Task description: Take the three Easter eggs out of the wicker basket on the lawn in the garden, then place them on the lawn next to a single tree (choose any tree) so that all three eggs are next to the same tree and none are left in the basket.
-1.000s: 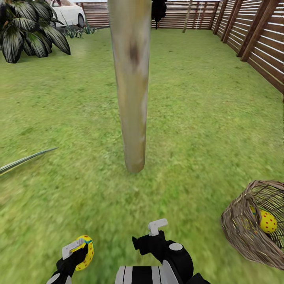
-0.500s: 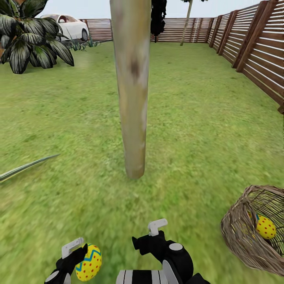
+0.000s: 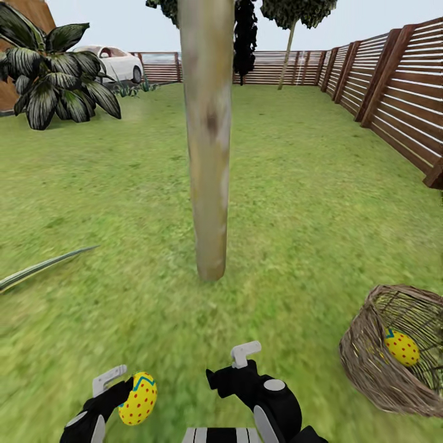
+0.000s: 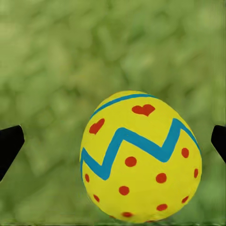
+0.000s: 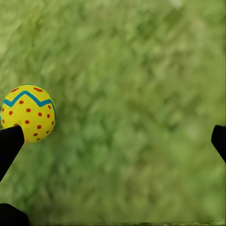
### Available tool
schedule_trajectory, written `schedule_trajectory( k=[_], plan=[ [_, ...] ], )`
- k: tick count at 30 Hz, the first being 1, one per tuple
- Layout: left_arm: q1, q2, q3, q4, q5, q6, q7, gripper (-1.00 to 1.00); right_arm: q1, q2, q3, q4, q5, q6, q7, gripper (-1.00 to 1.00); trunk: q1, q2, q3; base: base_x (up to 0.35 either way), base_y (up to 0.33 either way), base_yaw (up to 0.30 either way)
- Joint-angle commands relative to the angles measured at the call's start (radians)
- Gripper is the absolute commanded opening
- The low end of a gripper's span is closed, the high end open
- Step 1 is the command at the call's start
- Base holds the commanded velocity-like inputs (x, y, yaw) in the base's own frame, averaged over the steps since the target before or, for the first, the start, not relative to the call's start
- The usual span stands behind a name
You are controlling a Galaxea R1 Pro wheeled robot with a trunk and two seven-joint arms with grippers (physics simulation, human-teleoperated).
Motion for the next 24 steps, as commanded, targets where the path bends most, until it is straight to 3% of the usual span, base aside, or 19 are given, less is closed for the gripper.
schedule_trajectory(
  k=[1, 24],
  plan=[
    [-0.001, -0.002, 0.006, -0.007, -0.009, 0.005, -0.008, 1.0, -0.001, 0.0, 0.001, -0.001, -0.011, 0.004, -0.01, 1.0, -0.001, 0.0, 0.003, -0.334, 0.0, -0.014],
    [0.003, -0.008, 0.005, -0.029, -0.01, 0.007, -0.006, 1.0, -0.001, 0.001, 0.003, 0.007, -0.011, 0.004, -0.01, 1.0, -0.012, 0.005, 0.114, -0.027, 0.0, -0.216]
  ],
)
